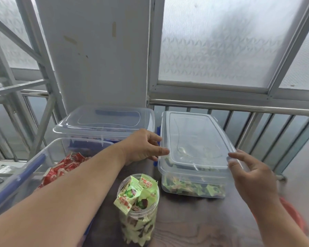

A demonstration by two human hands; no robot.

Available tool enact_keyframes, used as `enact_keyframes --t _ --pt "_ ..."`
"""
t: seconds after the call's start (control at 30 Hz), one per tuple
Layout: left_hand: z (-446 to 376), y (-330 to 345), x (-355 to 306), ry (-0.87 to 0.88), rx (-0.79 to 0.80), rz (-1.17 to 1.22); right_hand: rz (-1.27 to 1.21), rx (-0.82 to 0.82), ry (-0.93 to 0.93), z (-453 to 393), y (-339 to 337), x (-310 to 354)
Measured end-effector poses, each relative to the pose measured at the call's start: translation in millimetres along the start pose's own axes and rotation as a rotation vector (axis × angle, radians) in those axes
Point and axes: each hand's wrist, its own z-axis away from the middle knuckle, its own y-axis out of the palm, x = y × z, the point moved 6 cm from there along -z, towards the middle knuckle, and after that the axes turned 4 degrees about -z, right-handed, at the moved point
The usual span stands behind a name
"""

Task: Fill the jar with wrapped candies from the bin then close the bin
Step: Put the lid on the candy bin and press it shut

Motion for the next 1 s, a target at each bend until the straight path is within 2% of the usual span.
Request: enact_keyframes --t 0.23,0.4,0.6,0.8,0.93,1.0 --pt "-0.9 5.5 -0.1 0.040 -0.005 0.006 -0.028 0.008 0.026 -6.4 2.9 -2.5" --pt "-4.7 9.1 -2.9 0.053 0.023 -0.126 0.023 0.044 0.034 -13.4 7.8 -1.5" --pt "-7.0 8.6 6.9 0.048 0.030 -0.073 0.076 -0.018 0.083 -6.8 -1.2 1.4" --pt "-7.4 9.2 10.6 -0.064 -0.047 -0.067 -0.035 0.026 0.169 -9.0 2.0 -6.8" --pt "-5.4 15.5 29.1 -0.276 0.040 -0.213 0.042 0.153 0.412 -29.4 8.7 -26.1" --pt "-5.9 23.9 37.4 -0.322 0.130 -0.112 -0.010 0.202 0.500 -34.7 15.5 -40.3"
